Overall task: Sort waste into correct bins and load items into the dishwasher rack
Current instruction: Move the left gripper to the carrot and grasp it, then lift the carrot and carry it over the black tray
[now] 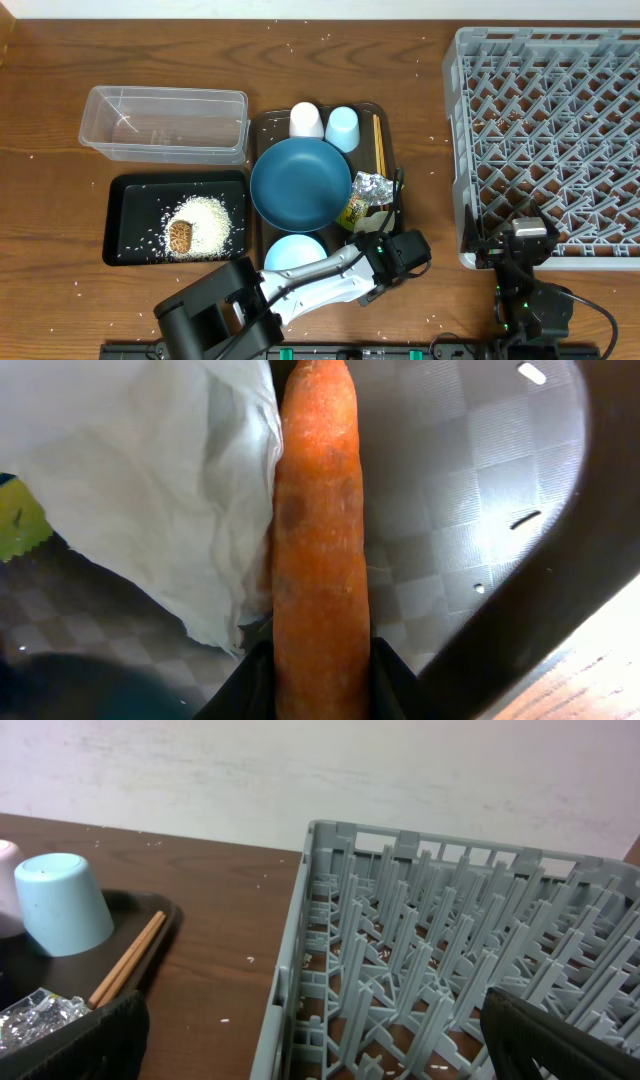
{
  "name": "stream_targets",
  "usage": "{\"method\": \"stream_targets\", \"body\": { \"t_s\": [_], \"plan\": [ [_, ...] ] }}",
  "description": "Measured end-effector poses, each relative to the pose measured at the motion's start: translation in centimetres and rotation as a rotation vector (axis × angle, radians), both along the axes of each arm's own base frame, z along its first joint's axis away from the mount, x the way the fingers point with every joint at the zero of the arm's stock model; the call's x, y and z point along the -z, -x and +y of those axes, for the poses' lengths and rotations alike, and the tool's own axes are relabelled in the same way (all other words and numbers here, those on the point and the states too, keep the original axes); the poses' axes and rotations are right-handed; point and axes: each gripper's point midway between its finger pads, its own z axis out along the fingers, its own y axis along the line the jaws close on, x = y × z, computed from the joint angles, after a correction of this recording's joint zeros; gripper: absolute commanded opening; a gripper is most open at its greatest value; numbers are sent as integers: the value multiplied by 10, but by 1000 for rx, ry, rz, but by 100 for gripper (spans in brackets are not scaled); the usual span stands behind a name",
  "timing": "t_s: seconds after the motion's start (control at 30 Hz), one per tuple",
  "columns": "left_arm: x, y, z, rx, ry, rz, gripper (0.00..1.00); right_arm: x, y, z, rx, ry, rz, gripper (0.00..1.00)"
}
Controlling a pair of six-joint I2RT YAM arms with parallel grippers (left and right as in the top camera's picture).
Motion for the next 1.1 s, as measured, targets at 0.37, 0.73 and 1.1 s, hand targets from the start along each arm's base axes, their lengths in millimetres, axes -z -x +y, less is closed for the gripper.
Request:
{"method": "stream_targets", "body": {
  "t_s": [0.37,0.73,1.1],
  "plan": [
    [-51,2,-6,-23,137,-34,23,0,0,0,0,0,0,99],
    [-124,-25,13,-120,322,-155,19,0,0,0,0,0,0,99],
    [-153,-112,148,-653,302,-287,19,0,0,0,0,0,0,99]
  ]
}}
